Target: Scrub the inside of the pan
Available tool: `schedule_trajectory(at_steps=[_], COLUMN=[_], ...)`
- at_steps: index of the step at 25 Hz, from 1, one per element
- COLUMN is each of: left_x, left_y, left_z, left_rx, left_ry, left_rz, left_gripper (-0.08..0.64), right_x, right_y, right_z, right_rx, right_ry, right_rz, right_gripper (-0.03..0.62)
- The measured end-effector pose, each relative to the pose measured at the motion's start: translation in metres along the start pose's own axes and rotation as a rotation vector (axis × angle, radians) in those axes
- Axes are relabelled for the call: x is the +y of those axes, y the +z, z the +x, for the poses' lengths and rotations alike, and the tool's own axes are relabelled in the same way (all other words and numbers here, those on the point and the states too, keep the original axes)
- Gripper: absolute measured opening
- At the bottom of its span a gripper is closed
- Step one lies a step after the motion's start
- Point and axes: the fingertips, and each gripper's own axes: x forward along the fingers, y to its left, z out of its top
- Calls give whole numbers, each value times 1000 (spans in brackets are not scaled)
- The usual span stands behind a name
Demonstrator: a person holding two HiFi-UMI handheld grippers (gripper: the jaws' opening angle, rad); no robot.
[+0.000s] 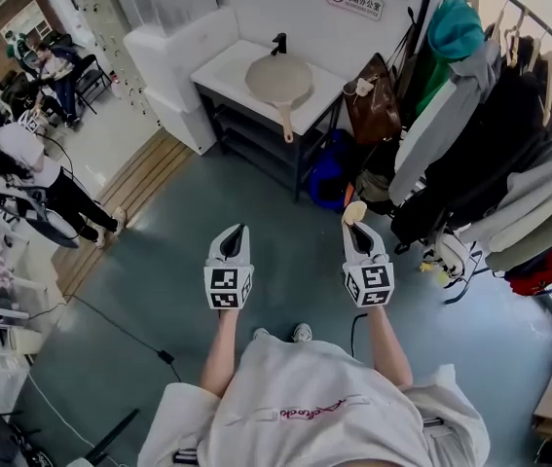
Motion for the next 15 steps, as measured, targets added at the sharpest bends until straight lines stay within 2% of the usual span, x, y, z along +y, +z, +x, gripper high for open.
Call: schedule_trajectory(at_steps=[7, 15], left_x=[-17, -20], left_y=[1, 0], left_z=[14, 30], left_rx=[8, 2], left_ry=[16, 22], left_rz=[3, 0], left_gripper=[0, 0], right_x=[-18, -18], right_y=[1, -4], right_z=[7, 18], right_rx=[-4, -11], right_ry=[31, 60], right_rz=[-13, -7], right_gripper=[23, 23])
